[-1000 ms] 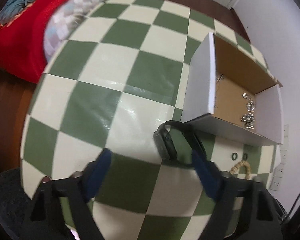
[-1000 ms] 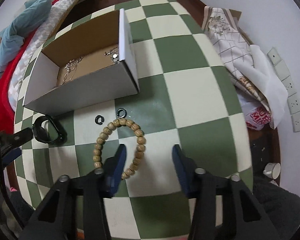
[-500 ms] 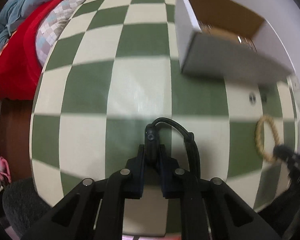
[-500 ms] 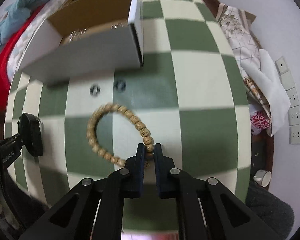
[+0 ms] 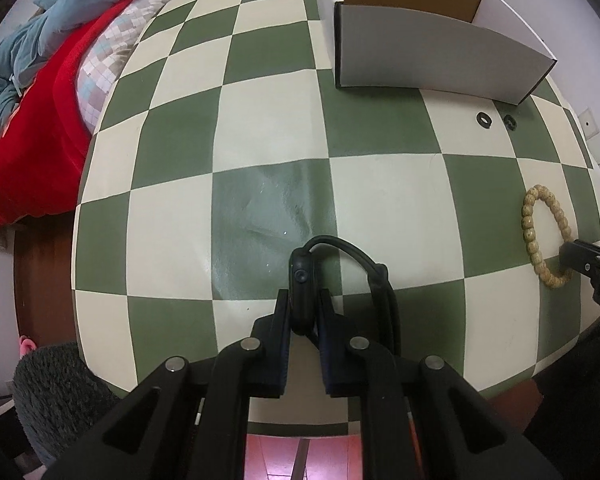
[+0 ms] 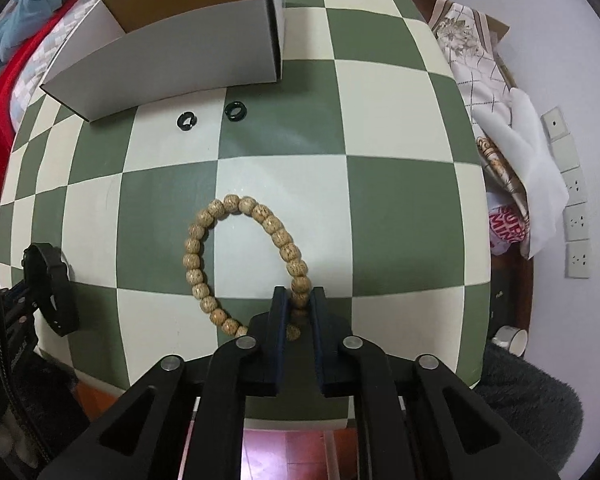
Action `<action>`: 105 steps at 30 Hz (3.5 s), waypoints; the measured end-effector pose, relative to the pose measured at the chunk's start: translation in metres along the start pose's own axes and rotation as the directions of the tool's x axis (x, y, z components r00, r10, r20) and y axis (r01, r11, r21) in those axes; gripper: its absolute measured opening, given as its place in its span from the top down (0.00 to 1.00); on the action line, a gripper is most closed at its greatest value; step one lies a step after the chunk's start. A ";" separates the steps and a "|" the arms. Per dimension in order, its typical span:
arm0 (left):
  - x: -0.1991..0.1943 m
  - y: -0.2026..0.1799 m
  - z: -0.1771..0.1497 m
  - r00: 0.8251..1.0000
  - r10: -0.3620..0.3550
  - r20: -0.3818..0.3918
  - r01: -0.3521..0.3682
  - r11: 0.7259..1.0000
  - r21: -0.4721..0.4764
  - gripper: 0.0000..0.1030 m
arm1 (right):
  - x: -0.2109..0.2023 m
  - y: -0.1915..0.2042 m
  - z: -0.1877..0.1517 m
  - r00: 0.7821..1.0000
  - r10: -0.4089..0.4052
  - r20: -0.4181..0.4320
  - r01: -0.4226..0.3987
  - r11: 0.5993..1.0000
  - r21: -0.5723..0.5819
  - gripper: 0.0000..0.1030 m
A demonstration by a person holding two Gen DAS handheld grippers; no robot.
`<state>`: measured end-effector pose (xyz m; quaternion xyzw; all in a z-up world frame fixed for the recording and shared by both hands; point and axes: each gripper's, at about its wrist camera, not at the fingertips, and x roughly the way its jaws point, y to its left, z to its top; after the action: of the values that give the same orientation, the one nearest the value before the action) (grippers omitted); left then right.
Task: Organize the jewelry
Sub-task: 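Lift the bead bracelet and black band and carry both into the box, then open both grippers to drop the bracelet and band into the box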
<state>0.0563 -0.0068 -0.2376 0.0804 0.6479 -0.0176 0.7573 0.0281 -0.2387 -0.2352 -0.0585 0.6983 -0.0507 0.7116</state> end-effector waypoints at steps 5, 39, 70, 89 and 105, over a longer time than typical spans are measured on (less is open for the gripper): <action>-0.005 -0.003 0.003 1.000 -0.005 0.010 0.005 1.000 -0.008 0.91 | 0.000 0.003 0.003 1.000 -0.024 0.000 0.024 1.000 0.000 0.80; -0.141 -0.006 0.130 0.948 -0.218 0.233 0.210 0.976 0.059 0.91 | -0.178 -0.016 0.061 0.897 0.282 0.341 -0.294 0.956 -0.016 0.91; -0.057 0.038 0.223 0.982 -0.005 0.190 0.027 0.993 -0.114 0.00 | -0.074 0.018 0.186 0.989 0.054 0.141 -0.045 0.997 -0.064 0.02; -0.102 0.033 0.160 0.939 0.063 0.339 -0.026 0.993 -0.112 0.00 | -0.099 0.026 0.130 0.966 -0.028 0.258 0.034 0.999 -0.019 0.00; -0.183 0.035 0.108 0.869 0.050 0.491 -0.003 0.995 -0.096 0.00 | -0.186 0.028 0.071 0.897 -0.016 0.442 0.015 1.000 0.006 0.00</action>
<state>0.1372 -0.0017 -0.0376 0.0470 0.4322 0.0028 0.9005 0.0948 -0.1812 -0.0547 -0.0730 0.5180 -0.0427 0.8512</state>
